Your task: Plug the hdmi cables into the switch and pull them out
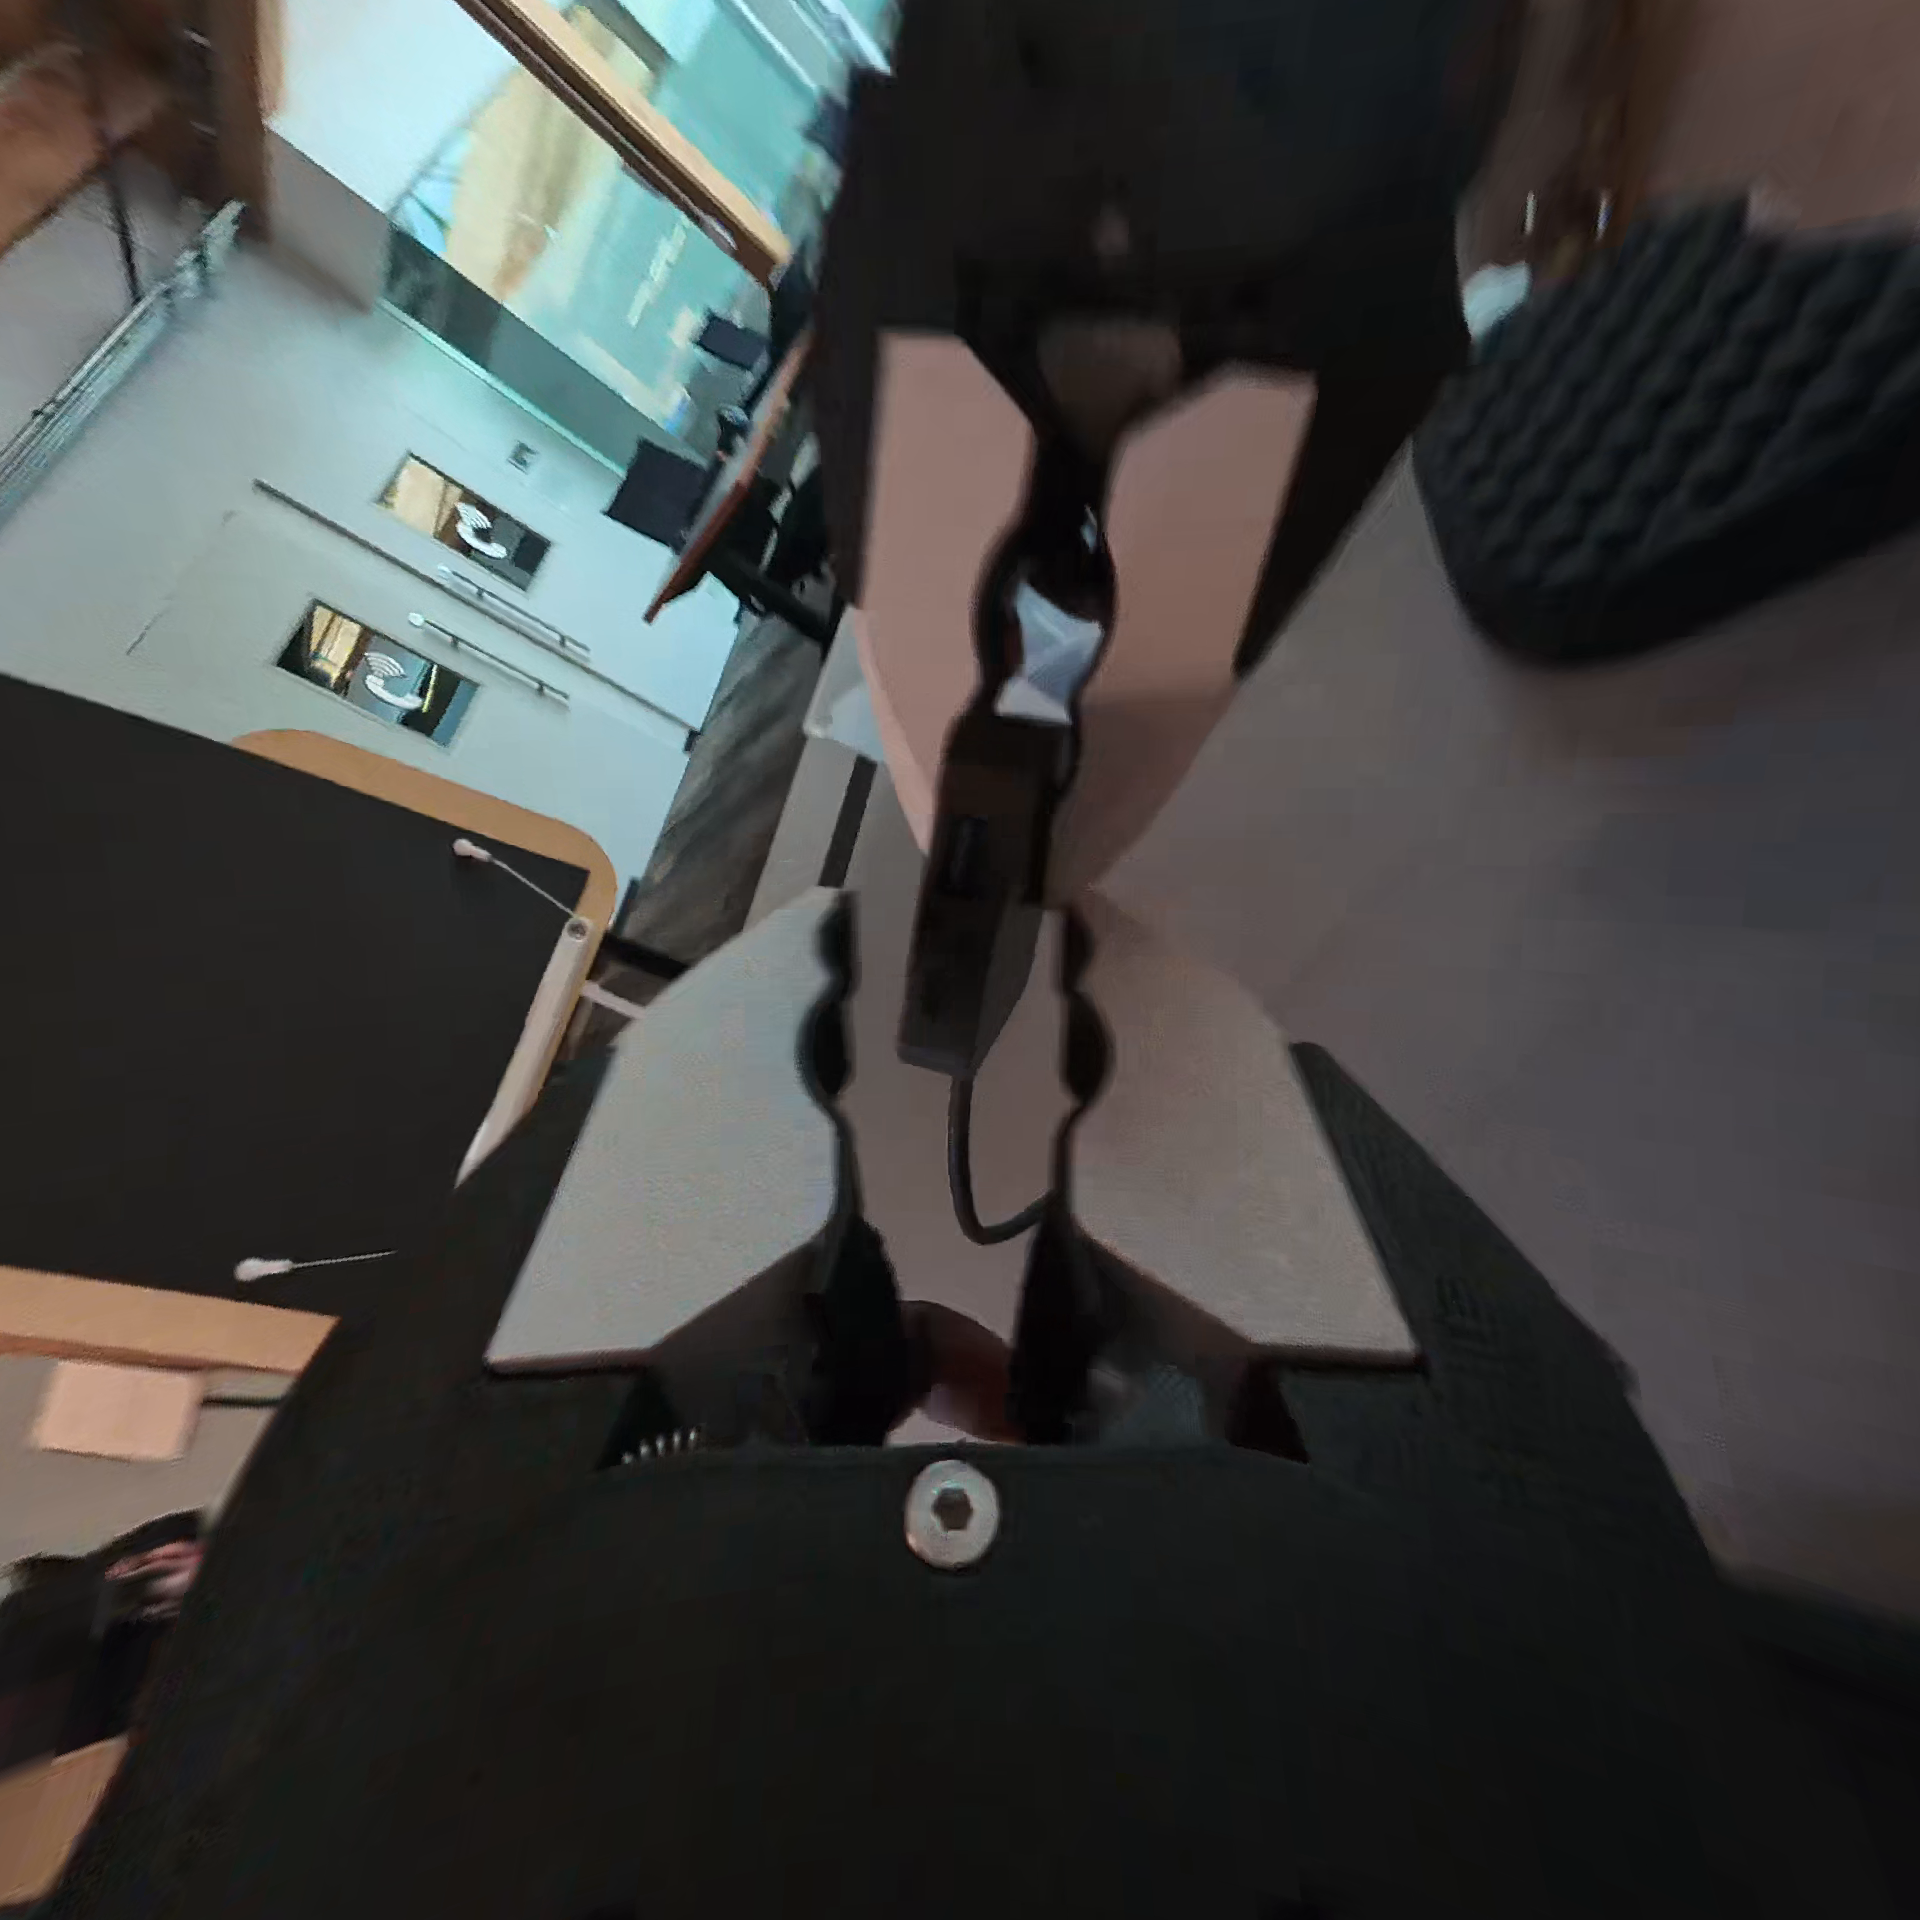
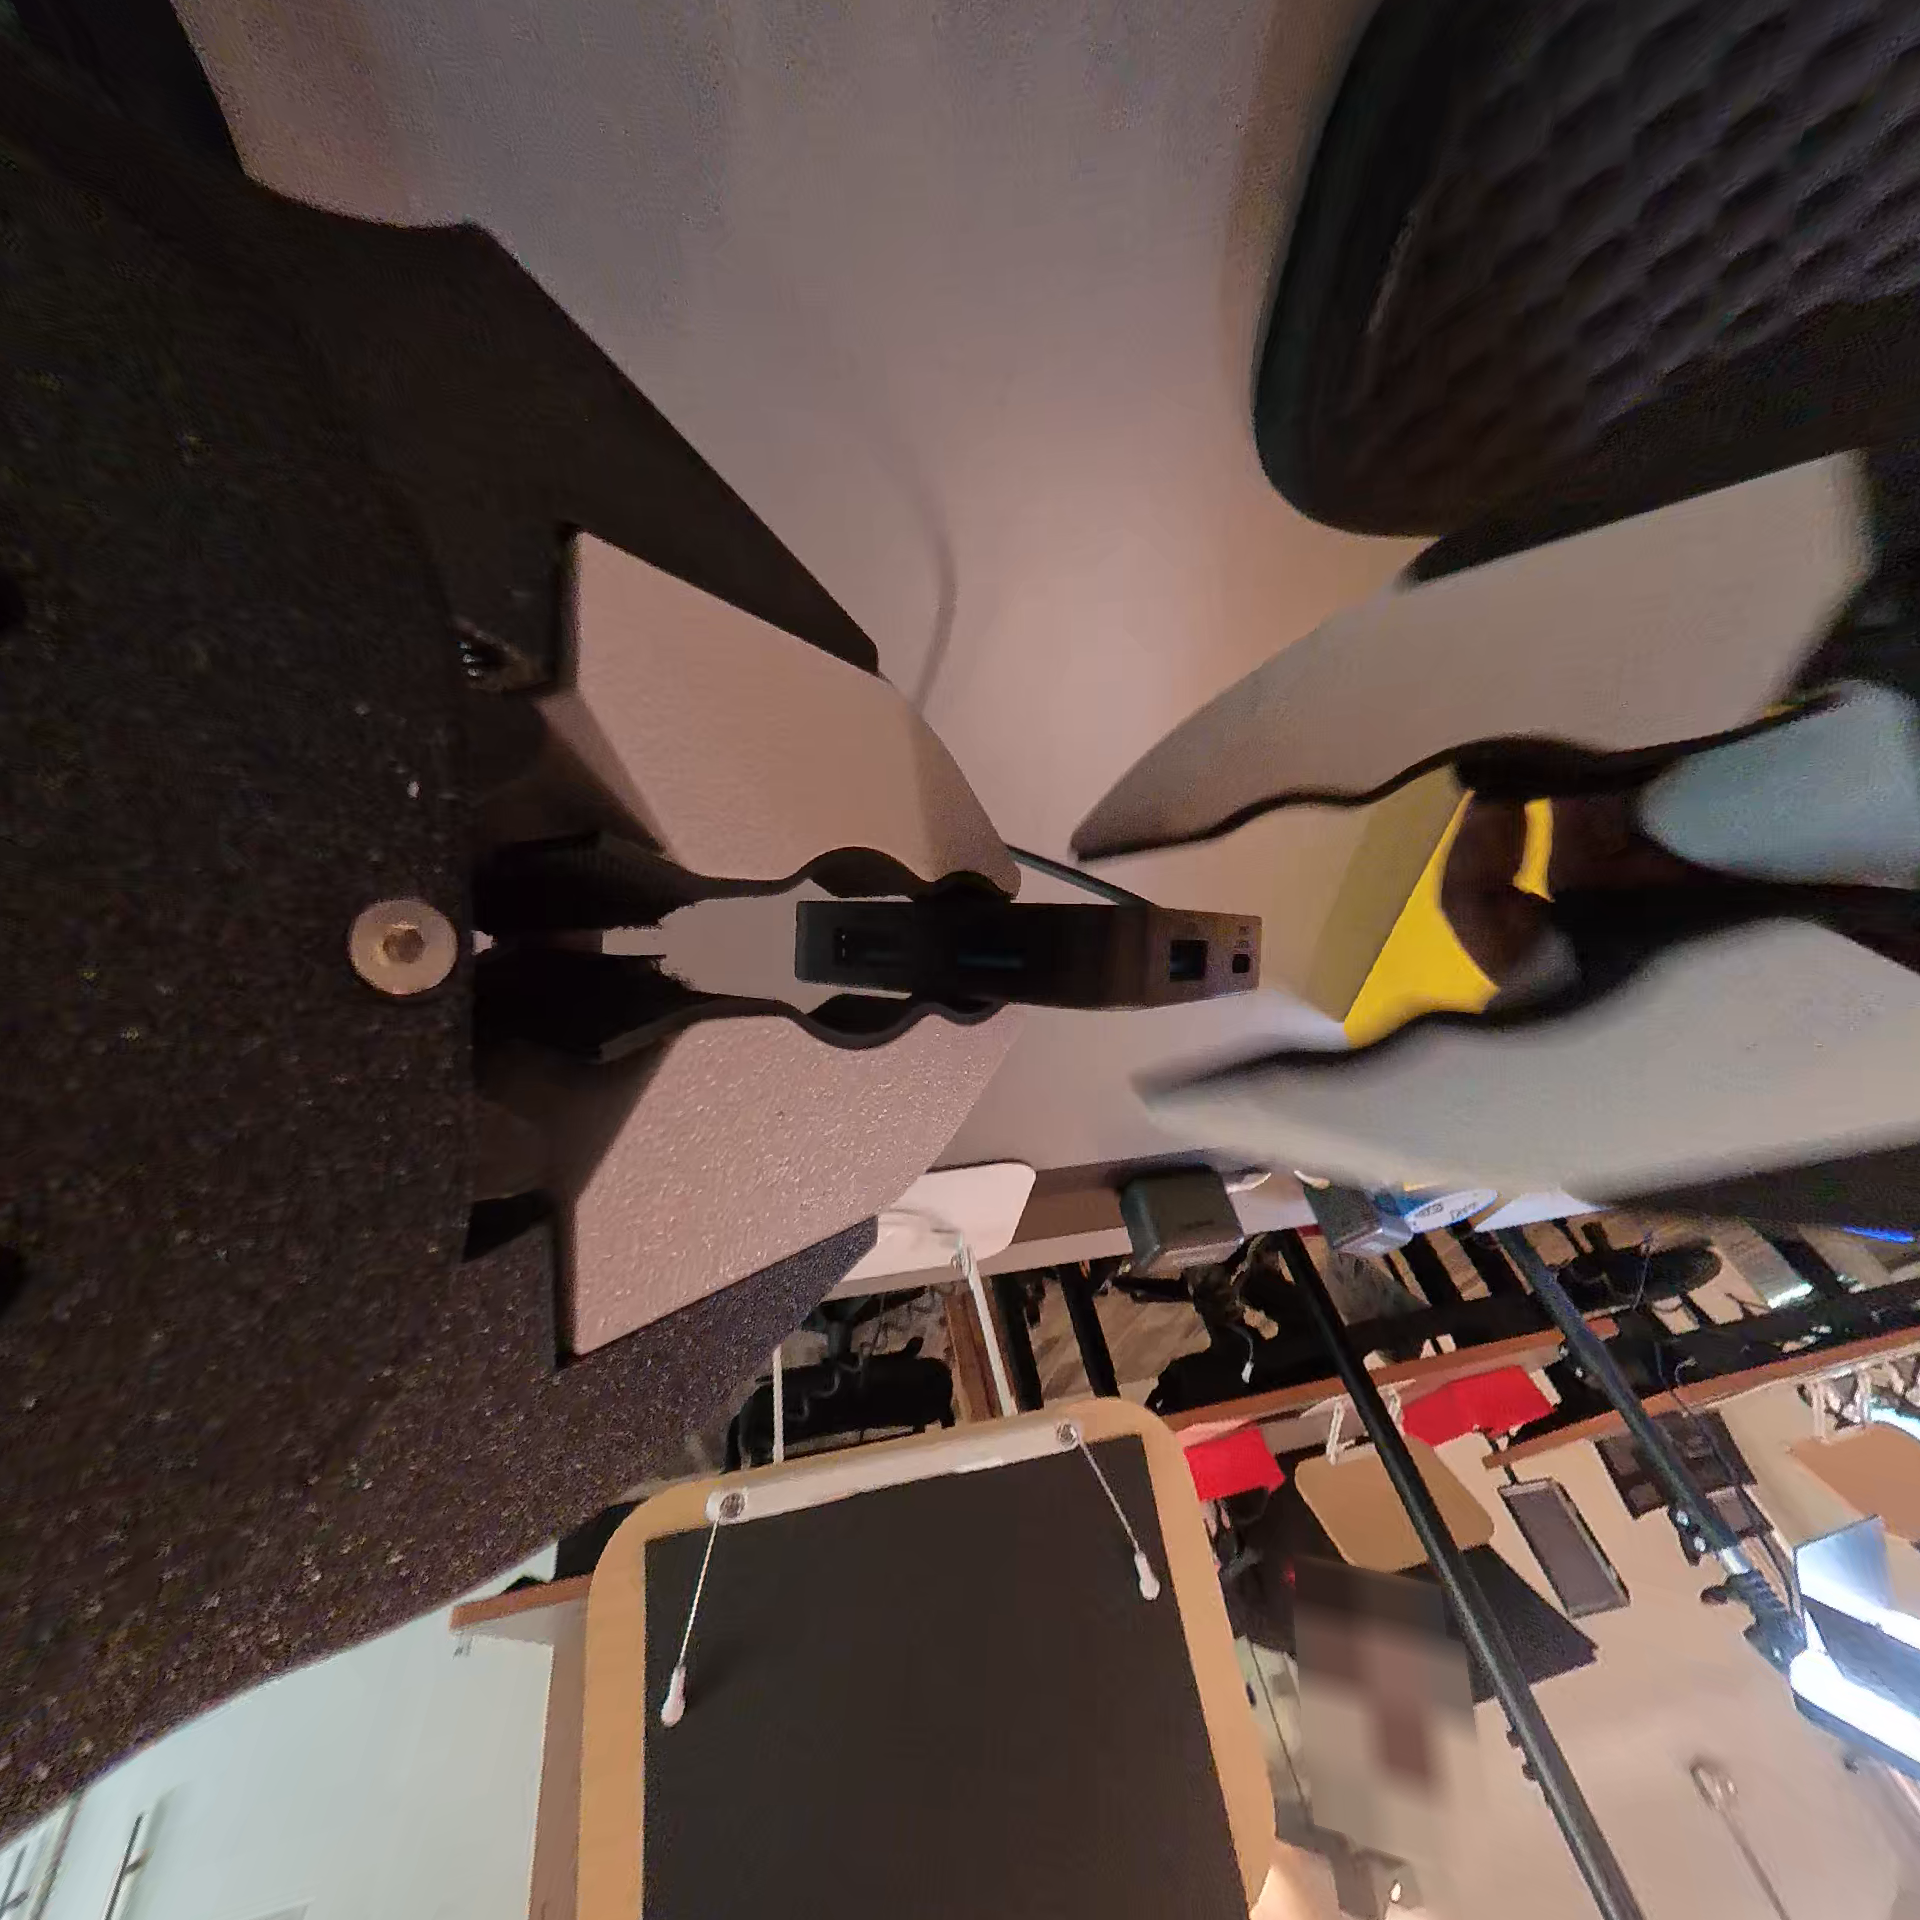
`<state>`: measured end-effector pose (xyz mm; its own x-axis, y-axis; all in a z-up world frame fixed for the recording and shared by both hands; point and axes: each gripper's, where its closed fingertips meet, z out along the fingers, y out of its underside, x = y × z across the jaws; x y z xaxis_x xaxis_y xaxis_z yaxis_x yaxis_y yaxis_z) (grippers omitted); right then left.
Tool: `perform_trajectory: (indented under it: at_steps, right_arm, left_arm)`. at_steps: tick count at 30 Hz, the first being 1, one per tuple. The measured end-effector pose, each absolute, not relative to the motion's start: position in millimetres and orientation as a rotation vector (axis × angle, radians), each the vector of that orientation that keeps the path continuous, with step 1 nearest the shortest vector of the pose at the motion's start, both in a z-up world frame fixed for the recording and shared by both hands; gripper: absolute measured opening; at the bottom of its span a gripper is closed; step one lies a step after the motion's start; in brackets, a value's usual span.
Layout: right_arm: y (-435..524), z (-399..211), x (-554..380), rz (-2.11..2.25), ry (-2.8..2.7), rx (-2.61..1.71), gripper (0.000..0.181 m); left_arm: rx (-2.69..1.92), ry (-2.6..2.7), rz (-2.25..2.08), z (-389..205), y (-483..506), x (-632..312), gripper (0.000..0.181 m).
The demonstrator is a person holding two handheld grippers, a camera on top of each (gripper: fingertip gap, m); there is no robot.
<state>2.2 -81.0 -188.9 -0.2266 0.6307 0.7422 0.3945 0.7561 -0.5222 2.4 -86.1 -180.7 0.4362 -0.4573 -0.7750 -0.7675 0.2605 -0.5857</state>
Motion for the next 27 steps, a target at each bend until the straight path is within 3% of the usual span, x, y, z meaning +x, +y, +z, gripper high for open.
perform_trajectory:
  at_steps: [1, 5, 9, 13, 18, 20, 21, 27]
  right_arm:
    - [-82.0, -190.5, 2.5, 0.281, -1.859, -0.794, 0.014]
    - [-77.8, -172.7, 2.1, 0.423, -1.689, -0.793, 0.03]
    - [-82.5, -116.8, 18.7, 1.087, -1.206, -0.798, 0.035]
    - [-88.9, -101.5, 29.2, 1.746, -0.81, -0.817, 0.045]
    - [-107.3, -124.3, 4.4, 1.502, -1.06, -0.807, 0.047]
    - [-123.3, -125.2, 2.9, 1.532, -1.171, -0.763, 0.022]
    - [-125.5, -123.9, 3.8, 1.547, -1.181, -0.759, 0.019]
    - [-89.9, -147.8, 6.9, 0.951, -1.421, -0.859, 0.014]
  left_arm:
    - [-1.363, 1.194, 0.326, -185.6, -83.5, 2.5, 0.022]
    - [-1.313, 0.927, -0.046, -174.0, -92.8, 1.7, 0.015]
    - [-1.043, 0.509, -0.611, -128.5, -118.1, -13.8, 0.014]
    - [-0.877, 0.342, -0.842, -115.8, -125.9, -15.8, 0.013]
    - [-0.849, 0.348, -0.956, -121.7, -127.3, 2.2, 0.013]
    - [-0.841, 0.334, -0.994, -123.7, -127.5, 5.0, 0.013]
    - [-0.844, 0.331, -1.016, -124.1, -127.7, 5.3, 0.013]
    - [-1.286, 0.408, -0.596, -162.1, -95.6, -35.2, 0.038]
